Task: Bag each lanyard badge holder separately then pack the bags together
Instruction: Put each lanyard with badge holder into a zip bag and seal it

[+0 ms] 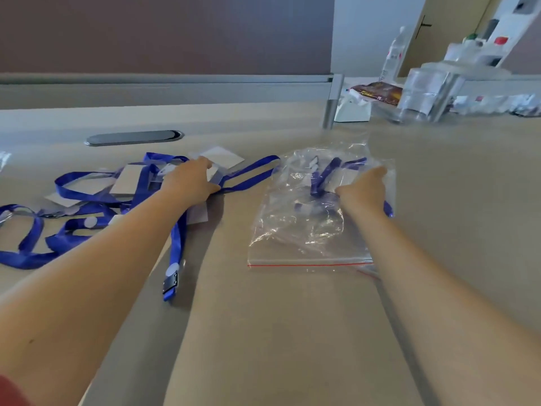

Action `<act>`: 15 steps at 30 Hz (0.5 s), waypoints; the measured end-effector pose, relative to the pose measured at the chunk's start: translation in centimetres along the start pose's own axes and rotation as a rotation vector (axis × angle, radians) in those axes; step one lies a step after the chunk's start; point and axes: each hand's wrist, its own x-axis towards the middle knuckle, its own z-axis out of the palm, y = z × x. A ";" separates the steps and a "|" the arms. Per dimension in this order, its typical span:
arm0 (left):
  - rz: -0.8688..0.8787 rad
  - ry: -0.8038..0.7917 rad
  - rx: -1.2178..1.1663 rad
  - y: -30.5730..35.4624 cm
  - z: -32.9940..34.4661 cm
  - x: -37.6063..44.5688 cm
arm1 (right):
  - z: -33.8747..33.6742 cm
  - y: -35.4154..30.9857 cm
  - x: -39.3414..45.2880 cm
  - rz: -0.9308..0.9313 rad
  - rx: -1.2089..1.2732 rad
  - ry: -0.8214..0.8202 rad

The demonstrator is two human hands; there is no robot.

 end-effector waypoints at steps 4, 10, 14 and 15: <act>-0.001 -0.027 0.174 -0.2 0.8 0.9 | 0.3 0.0 0.6 0.010 -0.106 -0.005; -0.003 0.042 0.080 0.0 0.4 0.9 | 0.6 -0.4 -0.1 -0.206 -0.619 0.095; -0.036 0.153 -0.154 -0.4 -1.0 0.4 | 1.5 -1.9 -1.4 -0.378 -0.641 0.038; -0.037 0.186 -0.208 -0.6 -1.4 0.2 | 1.8 -2.3 -1.8 -0.429 -0.625 0.018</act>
